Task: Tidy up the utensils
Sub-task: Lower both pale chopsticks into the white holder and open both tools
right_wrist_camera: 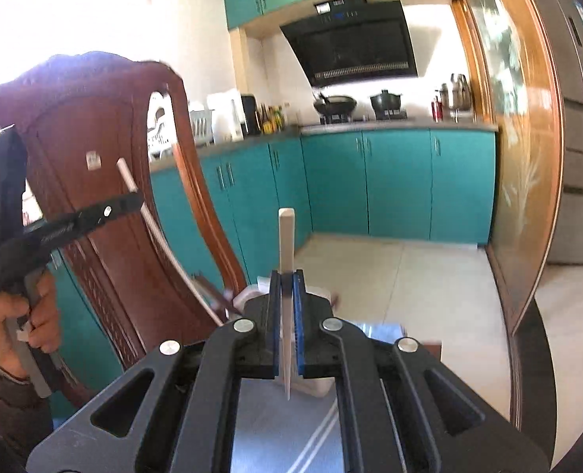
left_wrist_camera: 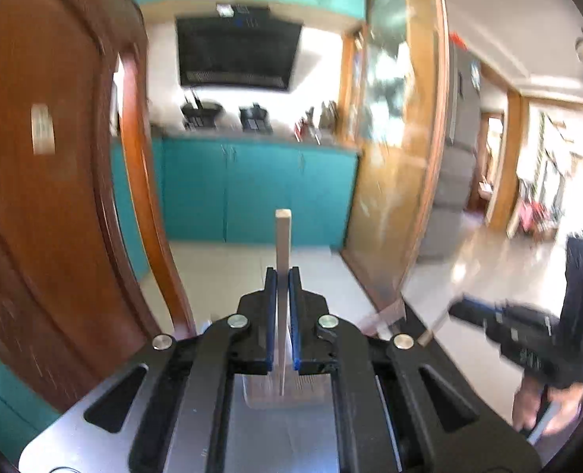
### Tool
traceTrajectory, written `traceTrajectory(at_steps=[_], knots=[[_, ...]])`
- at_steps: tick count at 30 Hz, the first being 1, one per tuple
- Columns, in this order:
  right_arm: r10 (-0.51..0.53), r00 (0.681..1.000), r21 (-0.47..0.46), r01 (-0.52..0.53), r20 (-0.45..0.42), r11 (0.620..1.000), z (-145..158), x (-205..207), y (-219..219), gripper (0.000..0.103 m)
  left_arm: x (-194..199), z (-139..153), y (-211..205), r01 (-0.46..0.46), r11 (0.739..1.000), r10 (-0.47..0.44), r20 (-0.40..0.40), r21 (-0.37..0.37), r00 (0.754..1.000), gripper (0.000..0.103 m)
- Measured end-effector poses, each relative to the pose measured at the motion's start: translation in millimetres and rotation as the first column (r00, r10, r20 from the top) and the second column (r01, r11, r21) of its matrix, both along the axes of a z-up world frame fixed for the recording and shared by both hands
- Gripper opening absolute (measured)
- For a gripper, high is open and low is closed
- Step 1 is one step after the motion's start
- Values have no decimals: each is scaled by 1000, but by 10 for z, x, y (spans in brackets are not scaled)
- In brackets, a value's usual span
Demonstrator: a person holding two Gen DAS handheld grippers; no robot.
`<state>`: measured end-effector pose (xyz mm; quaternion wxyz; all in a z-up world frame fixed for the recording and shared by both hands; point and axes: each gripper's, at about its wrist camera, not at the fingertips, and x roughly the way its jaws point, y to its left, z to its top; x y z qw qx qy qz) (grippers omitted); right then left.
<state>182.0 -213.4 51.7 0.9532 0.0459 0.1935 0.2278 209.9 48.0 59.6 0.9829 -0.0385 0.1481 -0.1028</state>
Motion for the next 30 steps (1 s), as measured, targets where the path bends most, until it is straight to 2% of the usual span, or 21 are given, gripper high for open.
traceTrajectory(at_steps=[4,5,8,12,16,18,20,22,27,30], knots=[[3,1000,16,-3,12,1000,135,111,46,6,228,161,122,-35,994,43,72,-102,997,7],[5,1000,19,-5,19,1000,166,122,58,6,313,134,164,-53,989,63,72,-135,995,7],[3,998,30,-5,66,1000,304,146,113,6,474,48,228,-100,981,109,48,-164,993,7],[-24,990,41,19,137,999,417,131,165,6,767,-221,173,-140,984,135,-47,-110,990,7],[-63,982,53,55,179,997,443,164,198,6,948,-422,79,-138,989,130,-128,-58,983,7],[-82,978,58,72,191,996,412,199,211,6,942,-453,44,-138,990,133,-128,-35,983,8],[-111,971,60,101,211,993,371,266,240,6,916,-437,22,-130,991,126,-119,-25,985,20],[-130,968,69,118,217,991,331,334,260,6,891,-422,17,-123,992,120,-104,-24,987,24],[-145,967,39,140,210,989,175,590,402,7,822,-393,32,-123,992,121,-81,-18,989,31],[-136,977,1,138,164,990,-33,764,485,7,792,-403,43,-126,992,125,-78,-12,989,32]])
